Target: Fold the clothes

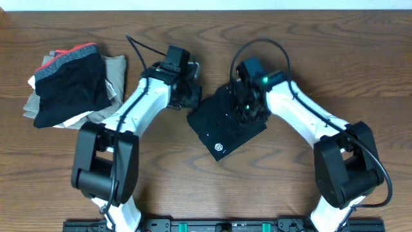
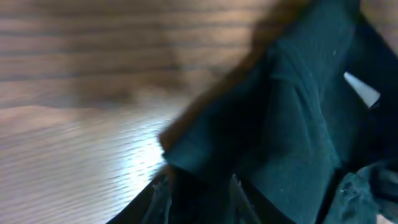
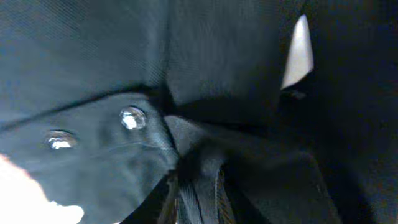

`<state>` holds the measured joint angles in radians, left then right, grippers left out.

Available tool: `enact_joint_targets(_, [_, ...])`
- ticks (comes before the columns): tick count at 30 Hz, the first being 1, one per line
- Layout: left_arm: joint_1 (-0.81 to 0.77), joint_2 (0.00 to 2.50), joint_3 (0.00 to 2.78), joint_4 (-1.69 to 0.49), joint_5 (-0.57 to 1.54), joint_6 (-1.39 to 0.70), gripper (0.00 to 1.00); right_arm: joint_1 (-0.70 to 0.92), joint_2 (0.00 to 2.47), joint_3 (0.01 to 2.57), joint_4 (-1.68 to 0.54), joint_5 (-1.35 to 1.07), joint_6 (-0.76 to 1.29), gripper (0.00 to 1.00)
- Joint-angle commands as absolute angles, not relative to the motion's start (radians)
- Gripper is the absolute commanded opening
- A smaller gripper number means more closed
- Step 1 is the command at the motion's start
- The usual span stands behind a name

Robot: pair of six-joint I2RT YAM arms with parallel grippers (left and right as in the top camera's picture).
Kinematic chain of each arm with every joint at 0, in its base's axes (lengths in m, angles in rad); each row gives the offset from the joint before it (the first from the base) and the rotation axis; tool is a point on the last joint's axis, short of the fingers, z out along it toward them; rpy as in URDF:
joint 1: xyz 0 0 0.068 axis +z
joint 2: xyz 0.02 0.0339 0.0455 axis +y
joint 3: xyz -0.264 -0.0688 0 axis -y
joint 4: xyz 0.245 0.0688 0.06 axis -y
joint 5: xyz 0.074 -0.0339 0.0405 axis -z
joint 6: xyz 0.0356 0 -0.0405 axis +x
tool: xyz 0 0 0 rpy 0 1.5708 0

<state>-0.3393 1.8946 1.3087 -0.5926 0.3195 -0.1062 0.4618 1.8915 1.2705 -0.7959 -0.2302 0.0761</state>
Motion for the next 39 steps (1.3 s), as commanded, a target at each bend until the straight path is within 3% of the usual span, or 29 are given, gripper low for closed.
enact_joint_targets(1, [-0.356,1.94,1.298,-0.592,0.334,-0.078,0.35,0.471,1.897,1.179,-0.731,-0.251,0.101,0.2])
enact_joint_targets(15, [-0.354,2.078,1.269,-0.662,0.182,-0.092,0.34,0.421,1.897,1.072,-0.691,0.012,0.119,0.29])
enact_joint_targets(25, [-0.359,2.078,1.269,-0.825,0.202,-0.194,0.27,0.389,1.897,1.072,-0.475,0.102,-0.028,0.36])
enact_joint_targets(29, [-0.364,2.074,1.269,-0.871,0.201,-0.193,0.19,0.389,1.897,1.072,-0.386,0.102,-0.043,0.39])
enact_joint_targets(34, [-0.363,1.982,1.277,-0.827,0.2,-0.145,0.19,0.389,1.897,1.072,-0.384,0.102,-0.043,0.42])
enact_joint_targets(39, [-0.363,1.826,1.277,-0.632,0.195,-0.056,0.2,0.389,1.897,1.072,-0.401,0.102,-0.043,0.44])
